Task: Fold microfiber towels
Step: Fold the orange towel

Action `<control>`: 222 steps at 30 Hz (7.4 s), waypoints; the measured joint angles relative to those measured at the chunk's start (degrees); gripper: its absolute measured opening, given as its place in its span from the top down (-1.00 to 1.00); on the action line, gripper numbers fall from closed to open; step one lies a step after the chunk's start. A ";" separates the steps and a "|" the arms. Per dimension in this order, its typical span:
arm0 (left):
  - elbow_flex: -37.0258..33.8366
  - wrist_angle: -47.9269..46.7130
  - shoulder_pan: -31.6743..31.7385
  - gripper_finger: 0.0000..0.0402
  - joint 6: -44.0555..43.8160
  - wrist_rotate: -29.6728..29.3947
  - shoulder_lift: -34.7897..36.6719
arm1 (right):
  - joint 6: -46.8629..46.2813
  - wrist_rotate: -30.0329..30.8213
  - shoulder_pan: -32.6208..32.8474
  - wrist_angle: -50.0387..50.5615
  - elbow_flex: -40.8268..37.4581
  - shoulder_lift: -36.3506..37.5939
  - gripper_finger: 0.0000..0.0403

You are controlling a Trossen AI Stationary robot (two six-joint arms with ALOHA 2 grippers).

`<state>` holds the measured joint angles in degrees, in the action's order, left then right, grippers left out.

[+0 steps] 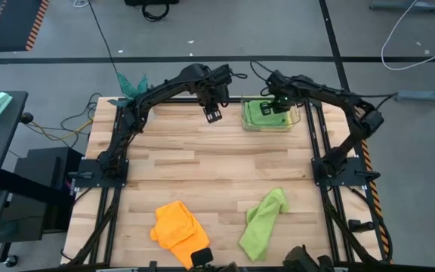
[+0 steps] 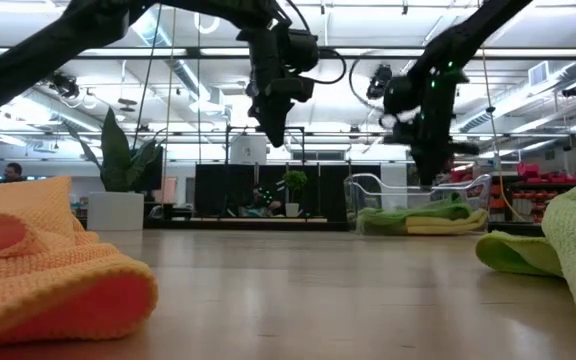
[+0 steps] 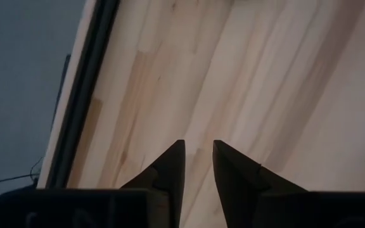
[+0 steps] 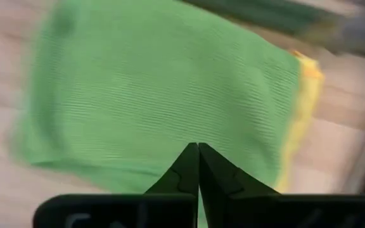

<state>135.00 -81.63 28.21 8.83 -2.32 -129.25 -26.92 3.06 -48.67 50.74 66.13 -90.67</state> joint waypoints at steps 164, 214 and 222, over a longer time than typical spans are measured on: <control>-14.11 -8.32 -64.74 0.99 -85.93 -3.29 1.55 | -38.48 19.58 101.31 13.37 0.00 28.78 0.92; -2.32 -8.39 -41.42 0.76 -59.51 12.60 5.30 | -22.55 15.81 86.66 -26.52 -25.38 28.78 0.59; -2.36 -8.35 -40.75 0.63 -54.82 11.88 1.28 | -24.52 14.15 88.47 -26.45 -25.42 28.78 0.53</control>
<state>132.64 -89.97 -12.53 -45.99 9.56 -127.97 -51.44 17.21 39.80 24.30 40.71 -61.89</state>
